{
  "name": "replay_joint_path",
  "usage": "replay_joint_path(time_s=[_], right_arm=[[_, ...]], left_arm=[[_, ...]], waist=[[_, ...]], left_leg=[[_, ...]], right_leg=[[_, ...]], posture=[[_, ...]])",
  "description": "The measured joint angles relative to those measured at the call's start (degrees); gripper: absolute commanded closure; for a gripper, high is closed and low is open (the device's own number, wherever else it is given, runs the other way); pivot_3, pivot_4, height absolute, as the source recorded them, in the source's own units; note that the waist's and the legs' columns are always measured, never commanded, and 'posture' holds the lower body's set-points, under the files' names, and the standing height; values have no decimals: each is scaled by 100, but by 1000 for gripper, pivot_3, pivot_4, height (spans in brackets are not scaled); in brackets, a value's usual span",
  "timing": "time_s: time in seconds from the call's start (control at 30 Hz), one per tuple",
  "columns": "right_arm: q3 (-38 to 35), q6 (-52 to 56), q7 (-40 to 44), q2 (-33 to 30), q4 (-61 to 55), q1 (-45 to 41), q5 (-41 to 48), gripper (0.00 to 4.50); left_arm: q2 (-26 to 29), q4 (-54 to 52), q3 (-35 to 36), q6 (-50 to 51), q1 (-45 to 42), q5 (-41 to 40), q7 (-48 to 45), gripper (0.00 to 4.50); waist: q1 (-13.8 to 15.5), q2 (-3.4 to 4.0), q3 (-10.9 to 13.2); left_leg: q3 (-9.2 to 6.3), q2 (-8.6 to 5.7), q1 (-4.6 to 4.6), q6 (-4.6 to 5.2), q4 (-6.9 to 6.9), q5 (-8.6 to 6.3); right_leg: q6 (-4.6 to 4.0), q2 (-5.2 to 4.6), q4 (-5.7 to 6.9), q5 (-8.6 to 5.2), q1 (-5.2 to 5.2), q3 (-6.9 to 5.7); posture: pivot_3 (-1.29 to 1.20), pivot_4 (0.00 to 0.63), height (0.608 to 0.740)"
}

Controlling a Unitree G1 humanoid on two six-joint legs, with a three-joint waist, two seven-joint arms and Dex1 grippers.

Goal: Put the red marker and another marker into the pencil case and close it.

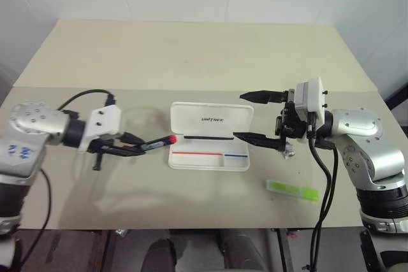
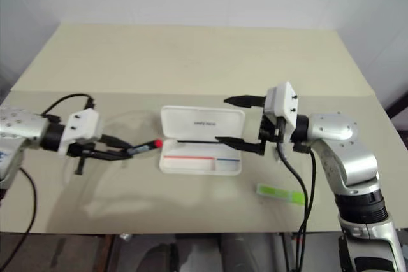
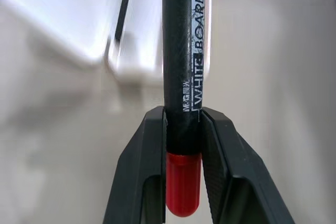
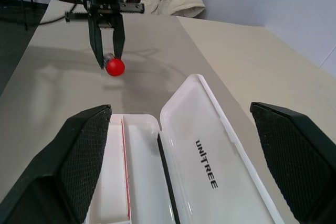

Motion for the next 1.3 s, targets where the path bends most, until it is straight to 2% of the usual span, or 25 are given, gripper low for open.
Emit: replay_joint_path(time_s=[0.2, 0.37, 0.67, 0.97, 1.23, 1.3], right_arm=[[-147, 26, -186, -51, -152, 248, -12, 0], [-219, 35, -399, -61, -343, 495, -15, 0], [-379, 38, -727, -62, -674, 875, -10, 0], [-458, 91, -986, -66, -980, 1086, 30, 0], [-459, 159, -1050, -98, -1015, 1094, 48, 0], [-459, 159, -1052, -98, -1015, 1095, 48, 0]], left_arm=[[-934, 454, -882, 112, -969, 564, 187, 3917], [-1299, 522, -1435, 385, -1485, 860, 65, 3917], [-1812, 899, -1792, 685, -1838, 1391, 355, 3917], [-2095, 1461, -1920, 313, -1975, 1836, 598, 3917], [-2336, 1507, -1901, 293, -1975, 1851, 536, 1281], [-2388, 1502, -1884, 294, -1975, 1830, 527, 1281]], waist=[[55, 0, 0], [39, 1, 0], [59, 1, 0], [66, 1, 0], [128, 1, 0], [137, 1, 0]], left_leg=[[-2, -4, -3, 0, 21, 0], [-1, -5, 0, 0, 21, 0], [-1, -7, -3, 0, 40, 0], [-1, -8, -4, 0, 42, 0], [-1, -8, -5, 0, 45, 0], [0, -8, -5, 0, 45, 0]], right_leg=[[9, 2, 7, 5, 6, 6], [12, 7, 13, 7, 6, 15], [21, 9, 18, 12, 8, 28], [23, 10, 16, 13, 9, 30], [24, 10, 16, 13, 9, 31], [24, 10, 16, 13, 9, 32]], posture=[[0, 150, 740], [0, 150, 740], [0, 150, 740], [0, 150, 740], [0, 150, 740], [0, 150, 740]])
